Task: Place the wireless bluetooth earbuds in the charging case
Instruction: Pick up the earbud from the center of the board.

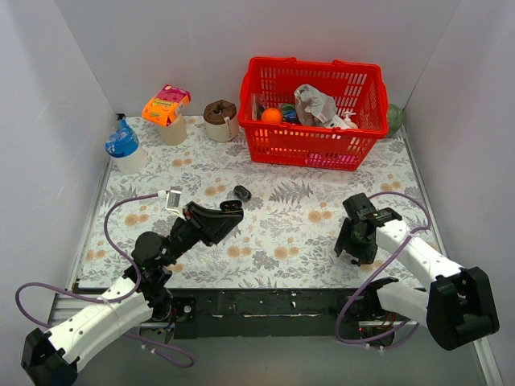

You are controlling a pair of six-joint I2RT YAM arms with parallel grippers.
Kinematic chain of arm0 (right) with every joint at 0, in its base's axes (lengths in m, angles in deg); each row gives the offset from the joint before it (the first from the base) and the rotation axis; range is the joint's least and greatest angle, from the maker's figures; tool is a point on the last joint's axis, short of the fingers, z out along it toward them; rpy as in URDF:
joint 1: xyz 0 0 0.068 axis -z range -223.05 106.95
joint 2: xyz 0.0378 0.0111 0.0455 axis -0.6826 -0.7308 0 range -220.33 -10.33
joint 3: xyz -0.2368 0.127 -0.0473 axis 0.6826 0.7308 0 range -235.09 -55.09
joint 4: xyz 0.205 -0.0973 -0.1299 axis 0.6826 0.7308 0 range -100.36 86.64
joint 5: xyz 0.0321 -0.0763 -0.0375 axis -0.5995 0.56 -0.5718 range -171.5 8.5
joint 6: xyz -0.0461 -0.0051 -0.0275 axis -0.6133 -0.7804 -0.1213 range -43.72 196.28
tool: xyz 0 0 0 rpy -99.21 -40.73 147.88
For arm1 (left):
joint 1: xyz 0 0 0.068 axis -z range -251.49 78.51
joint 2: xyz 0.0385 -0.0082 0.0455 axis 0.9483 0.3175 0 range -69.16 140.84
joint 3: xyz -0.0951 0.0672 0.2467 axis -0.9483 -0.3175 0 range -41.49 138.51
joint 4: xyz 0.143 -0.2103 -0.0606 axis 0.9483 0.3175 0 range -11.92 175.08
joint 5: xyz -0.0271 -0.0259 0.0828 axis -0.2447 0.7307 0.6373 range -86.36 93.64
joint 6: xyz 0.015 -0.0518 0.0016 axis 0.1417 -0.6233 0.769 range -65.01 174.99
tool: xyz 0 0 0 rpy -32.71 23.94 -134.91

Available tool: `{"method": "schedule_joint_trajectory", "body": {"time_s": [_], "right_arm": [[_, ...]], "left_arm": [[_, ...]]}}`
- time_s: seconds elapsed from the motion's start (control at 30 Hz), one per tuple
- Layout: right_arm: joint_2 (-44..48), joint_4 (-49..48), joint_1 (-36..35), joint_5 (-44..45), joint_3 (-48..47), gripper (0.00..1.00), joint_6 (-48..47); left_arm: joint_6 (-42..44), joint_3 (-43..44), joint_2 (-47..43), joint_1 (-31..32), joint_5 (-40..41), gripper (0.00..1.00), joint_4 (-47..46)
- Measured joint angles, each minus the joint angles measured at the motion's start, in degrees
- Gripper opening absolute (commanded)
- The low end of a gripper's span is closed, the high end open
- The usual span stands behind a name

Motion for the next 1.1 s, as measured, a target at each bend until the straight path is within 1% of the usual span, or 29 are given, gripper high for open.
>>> {"method": "schedule_joint_trajectory", "body": {"time_s": [0.1,0.27,0.43,0.67,0.83,0.93,0.97,1.1], "right_arm": [[-0.68,0.02,-1.44,0.11,0.02,0.63,0.02],[-1.42,0.20,-1.51,1.81,0.00,0.56,0.39],[-2.12,0.66,-1.51,3.13,0.00,0.52,1.01],[-2.82,0.87,-2.03,3.72,0.02,0.42,1.86],[-3.96,0.85,-2.75,4.09,0.02,0.39,2.32],[-4.55,0.85,-3.02,4.17,0.02,0.36,2.64],[-4.61,0.85,-3.15,4.17,0.00,0.32,2.73],[-4.68,0.85,-3.63,4.42,0.02,0.23,3.19]], "left_arm": [[-0.15,0.00,-0.02,0.39,0.04,0.00,0.02],[-0.20,0.00,-0.15,0.87,0.07,0.00,0.17],[-0.20,0.00,-0.13,1.01,0.07,0.00,0.17],[-0.20,0.00,0.28,1.44,0.09,0.00,0.17],[-0.20,0.00,0.26,1.70,0.13,0.00,0.17],[-0.20,0.00,0.20,1.70,0.33,0.00,0.15],[-0.20,-0.02,0.15,1.70,0.44,0.00,0.17],[-0.20,-0.02,0.00,1.75,0.74,0.00,0.17]]}}
